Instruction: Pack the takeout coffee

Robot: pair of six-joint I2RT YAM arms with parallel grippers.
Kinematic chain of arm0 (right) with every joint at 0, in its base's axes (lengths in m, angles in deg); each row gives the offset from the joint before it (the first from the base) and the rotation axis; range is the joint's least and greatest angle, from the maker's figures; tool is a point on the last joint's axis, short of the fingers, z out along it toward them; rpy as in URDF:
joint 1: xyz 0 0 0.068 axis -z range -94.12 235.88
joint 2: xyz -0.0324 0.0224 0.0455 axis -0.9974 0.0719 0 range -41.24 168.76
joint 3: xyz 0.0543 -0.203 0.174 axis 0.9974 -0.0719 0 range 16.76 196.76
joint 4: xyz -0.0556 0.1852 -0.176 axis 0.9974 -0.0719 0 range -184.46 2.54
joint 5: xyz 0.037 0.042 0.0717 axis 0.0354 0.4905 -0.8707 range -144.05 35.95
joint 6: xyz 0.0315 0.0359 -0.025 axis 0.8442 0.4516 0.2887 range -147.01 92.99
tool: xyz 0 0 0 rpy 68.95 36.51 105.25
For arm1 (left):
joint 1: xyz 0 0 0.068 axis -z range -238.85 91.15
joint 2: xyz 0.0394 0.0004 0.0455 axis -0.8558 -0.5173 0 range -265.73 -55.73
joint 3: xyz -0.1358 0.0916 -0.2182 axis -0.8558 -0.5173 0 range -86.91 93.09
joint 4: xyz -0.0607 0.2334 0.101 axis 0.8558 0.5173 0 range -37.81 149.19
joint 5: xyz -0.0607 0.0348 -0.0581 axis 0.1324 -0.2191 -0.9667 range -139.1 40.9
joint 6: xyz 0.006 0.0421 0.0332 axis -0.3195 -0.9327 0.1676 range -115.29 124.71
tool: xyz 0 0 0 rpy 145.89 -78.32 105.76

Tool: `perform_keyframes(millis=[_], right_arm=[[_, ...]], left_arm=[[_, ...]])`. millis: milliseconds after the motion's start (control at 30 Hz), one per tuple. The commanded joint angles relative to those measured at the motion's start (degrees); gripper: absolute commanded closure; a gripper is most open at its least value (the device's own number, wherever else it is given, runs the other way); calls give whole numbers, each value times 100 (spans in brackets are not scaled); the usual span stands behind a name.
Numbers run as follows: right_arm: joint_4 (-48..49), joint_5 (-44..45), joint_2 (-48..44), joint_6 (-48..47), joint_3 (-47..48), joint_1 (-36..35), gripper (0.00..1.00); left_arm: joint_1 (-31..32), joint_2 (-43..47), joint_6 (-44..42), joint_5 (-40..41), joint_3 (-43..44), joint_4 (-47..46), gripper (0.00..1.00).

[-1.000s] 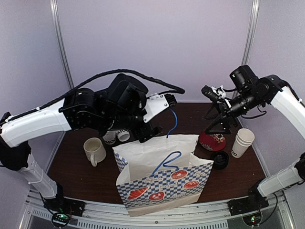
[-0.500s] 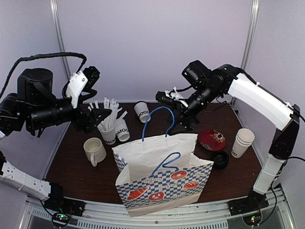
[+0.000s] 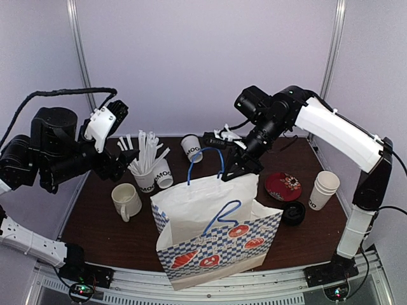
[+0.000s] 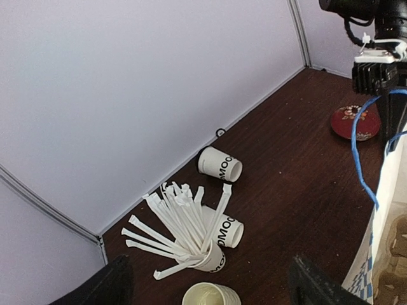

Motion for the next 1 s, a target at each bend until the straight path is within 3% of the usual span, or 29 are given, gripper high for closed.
perform_keyframes(millis=[0, 133, 333, 500, 767, 967], right_arm=[[-162, 134, -214, 227, 65, 272, 100], [-46, 65, -539, 530, -258, 932, 100], [389, 98, -1255, 937, -1155, 1918, 100], [584, 243, -1609, 1070, -1659, 2336, 100], [809, 99, -1835, 1147, -1978, 2593, 100], [832, -127, -1877, 1177, -1979, 2613, 100]], left_arm=[[-40, -283, 92, 662, -204, -256, 12], [-243, -814, 626, 922, -212, -162, 11], [-647, -1660, 2231, 756, -282, -357, 9], [-984, -2509, 3609, 438, -229, -482, 5], [-1184, -3969, 4160, 558, -19, -1142, 2], [-1546, -4697, 4833, 894, 332, -1006, 2]])
